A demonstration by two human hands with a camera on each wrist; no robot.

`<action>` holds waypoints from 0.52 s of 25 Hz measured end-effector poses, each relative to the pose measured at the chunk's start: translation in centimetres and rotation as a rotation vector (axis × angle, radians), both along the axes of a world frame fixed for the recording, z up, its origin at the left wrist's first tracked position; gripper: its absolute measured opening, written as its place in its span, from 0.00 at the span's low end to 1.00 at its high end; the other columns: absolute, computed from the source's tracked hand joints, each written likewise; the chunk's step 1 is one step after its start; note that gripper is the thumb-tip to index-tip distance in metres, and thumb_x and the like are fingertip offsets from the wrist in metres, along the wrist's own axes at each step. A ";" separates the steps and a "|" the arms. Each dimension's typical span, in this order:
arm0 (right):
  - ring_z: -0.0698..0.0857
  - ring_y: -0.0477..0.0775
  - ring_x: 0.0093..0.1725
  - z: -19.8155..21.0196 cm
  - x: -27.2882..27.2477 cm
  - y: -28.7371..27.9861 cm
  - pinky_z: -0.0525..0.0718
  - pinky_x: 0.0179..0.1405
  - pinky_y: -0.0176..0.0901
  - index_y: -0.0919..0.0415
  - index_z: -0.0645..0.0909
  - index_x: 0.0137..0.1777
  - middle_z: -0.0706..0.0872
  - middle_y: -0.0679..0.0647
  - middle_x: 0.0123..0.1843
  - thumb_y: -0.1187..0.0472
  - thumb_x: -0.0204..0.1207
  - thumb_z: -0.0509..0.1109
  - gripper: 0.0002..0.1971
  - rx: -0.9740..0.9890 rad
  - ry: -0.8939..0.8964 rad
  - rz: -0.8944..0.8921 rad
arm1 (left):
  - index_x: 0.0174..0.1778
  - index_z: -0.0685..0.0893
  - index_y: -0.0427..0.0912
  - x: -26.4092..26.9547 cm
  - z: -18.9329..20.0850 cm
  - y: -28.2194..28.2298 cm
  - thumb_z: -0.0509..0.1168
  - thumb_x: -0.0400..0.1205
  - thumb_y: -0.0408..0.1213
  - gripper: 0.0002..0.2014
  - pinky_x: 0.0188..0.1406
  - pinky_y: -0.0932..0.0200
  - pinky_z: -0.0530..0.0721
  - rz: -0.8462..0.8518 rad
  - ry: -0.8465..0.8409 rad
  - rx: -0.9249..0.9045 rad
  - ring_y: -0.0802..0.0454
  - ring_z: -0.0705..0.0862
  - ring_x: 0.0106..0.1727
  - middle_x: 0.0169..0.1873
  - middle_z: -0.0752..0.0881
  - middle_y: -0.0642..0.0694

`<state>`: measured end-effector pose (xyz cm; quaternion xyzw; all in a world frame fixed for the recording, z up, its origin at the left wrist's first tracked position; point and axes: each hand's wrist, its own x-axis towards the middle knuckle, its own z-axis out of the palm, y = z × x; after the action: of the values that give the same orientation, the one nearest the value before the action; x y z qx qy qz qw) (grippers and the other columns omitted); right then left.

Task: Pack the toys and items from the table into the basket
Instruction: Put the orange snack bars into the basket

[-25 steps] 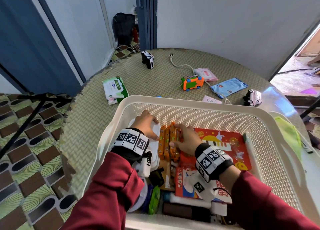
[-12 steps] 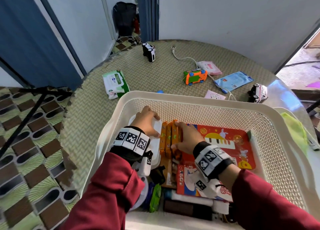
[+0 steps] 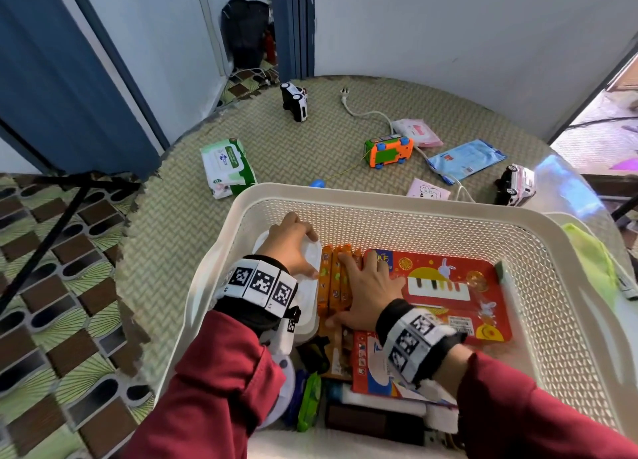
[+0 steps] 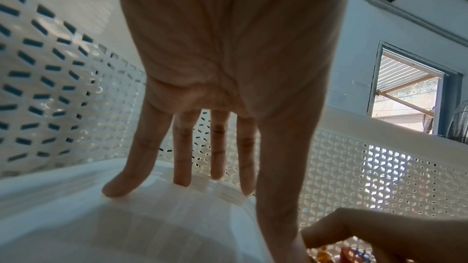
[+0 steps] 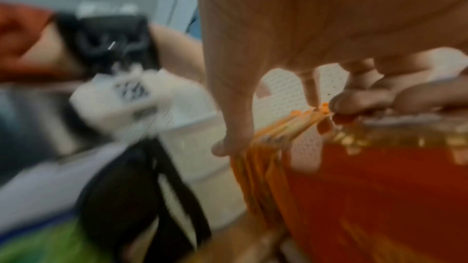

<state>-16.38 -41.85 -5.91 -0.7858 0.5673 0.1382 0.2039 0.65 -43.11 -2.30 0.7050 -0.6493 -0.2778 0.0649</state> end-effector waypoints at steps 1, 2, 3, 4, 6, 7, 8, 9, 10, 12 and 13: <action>0.60 0.67 0.74 -0.2 0.2 0.4 0.72 0.61 0.69 0.47 0.48 0.80 0.55 0.61 0.75 0.41 0.61 0.78 0.53 -0.077 0.040 0.037 | 0.62 0.79 0.44 0.0 0.0 0.0 0.82 0.65 0.40 0.30 0.71 0.49 0.71 -0.005 0.000 -0.002 0.44 0.71 0.69 0.65 0.69 0.46; 0.58 0.68 0.73 -0.3 0.2 0.5 0.72 0.61 0.69 0.49 0.49 0.80 0.54 0.61 0.75 0.43 0.63 0.77 0.51 -0.126 0.055 0.060 | 0.63 0.79 0.44 0.0 -0.1 0.0 0.82 0.65 0.40 0.30 0.71 0.49 0.70 -0.011 0.004 -0.006 0.44 0.71 0.69 0.65 0.69 0.45; 0.57 0.69 0.74 -0.3 0.2 0.5 0.71 0.62 0.70 0.50 0.50 0.80 0.53 0.61 0.76 0.45 0.64 0.76 0.49 -0.149 0.054 0.075 | 0.63 0.79 0.44 0.0 -0.1 0.0 0.82 0.65 0.40 0.30 0.71 0.49 0.70 -0.014 0.009 -0.009 0.44 0.71 0.69 0.65 0.69 0.45; 0.56 0.70 0.74 -0.3 0.3 0.4 0.70 0.63 0.71 0.51 0.49 0.80 0.53 0.60 0.77 0.46 0.66 0.74 0.48 -0.155 0.050 0.086 | 0.63 0.79 0.44 0.1 -0.1 0.1 0.81 0.66 0.40 0.31 0.71 0.49 0.70 -0.013 0.010 -0.010 0.44 0.71 0.69 0.66 0.69 0.45; 0.54 0.71 0.75 -0.3 0.4 0.4 0.67 0.65 0.73 0.52 0.47 0.81 0.52 0.60 0.78 0.47 0.67 0.72 0.48 -0.149 0.054 0.068 | 0.64 0.79 0.44 0.2 -0.2 0.0 0.81 0.66 0.41 0.31 0.71 0.50 0.70 -0.015 0.010 -0.012 0.44 0.71 0.69 0.66 0.69 0.45; 0.53 0.71 0.75 -0.3 0.5 0.4 0.66 0.66 0.73 0.52 0.46 0.82 0.52 0.59 0.78 0.47 0.68 0.71 0.48 -0.150 0.051 0.054 | 0.64 0.79 0.43 0.2 -0.2 0.1 0.81 0.66 0.41 0.31 0.71 0.51 0.70 -0.015 0.013 -0.015 0.45 0.71 0.69 0.66 0.69 0.45; 0.54 0.71 0.75 -0.4 0.6 0.4 0.66 0.67 0.73 0.52 0.45 0.82 0.52 0.59 0.78 0.47 0.68 0.72 0.48 -0.156 0.042 0.045 | 0.64 0.79 0.43 0.2 -0.2 0.1 0.81 0.66 0.41 0.31 0.70 0.52 0.70 -0.013 0.015 -0.019 0.45 0.72 0.69 0.65 0.69 0.45; 0.54 0.70 0.75 -0.4 0.7 0.3 0.66 0.66 0.73 0.52 0.45 0.82 0.53 0.60 0.77 0.45 0.67 0.72 0.49 -0.161 0.034 0.048 | 0.64 0.79 0.43 0.1 -0.3 0.1 0.81 0.66 0.41 0.31 0.70 0.52 0.70 -0.013 0.014 -0.021 0.45 0.71 0.68 0.65 0.69 0.46; 0.55 0.69 0.75 -0.4 0.7 0.4 0.67 0.66 0.72 0.52 0.46 0.82 0.54 0.60 0.77 0.43 0.67 0.72 0.50 -0.167 0.030 0.068 | 0.64 0.80 0.43 0.1 -0.3 0.1 0.82 0.65 0.40 0.31 0.69 0.52 0.70 -0.013 0.011 -0.020 0.44 0.71 0.68 0.65 0.69 0.46; 0.58 0.68 0.74 -0.4 0.9 0.5 0.67 0.65 0.72 0.52 0.48 0.81 0.57 0.60 0.75 0.38 0.66 0.71 0.49 -0.197 0.034 0.141 | 0.63 0.79 0.43 0.0 -0.3 0.1 0.82 0.65 0.40 0.31 0.69 0.51 0.70 -0.015 0.000 -0.019 0.43 0.71 0.69 0.66 0.69 0.45; 0.59 0.67 0.74 -0.4 1.1 0.5 0.67 0.65 0.72 0.52 0.50 0.80 0.58 0.60 0.75 0.37 0.66 0.70 0.48 -0.215 0.026 0.161 | 0.63 0.79 0.43 0.0 -0.3 0.0 0.82 0.65 0.40 0.31 0.69 0.51 0.70 -0.017 -0.005 -0.018 0.43 0.71 0.69 0.66 0.69 0.45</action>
<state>-15.32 -41.35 -6.36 -0.8443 0.5165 0.1026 0.0994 0.66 -43.09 -2.60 0.6994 -0.6580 -0.2710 0.0671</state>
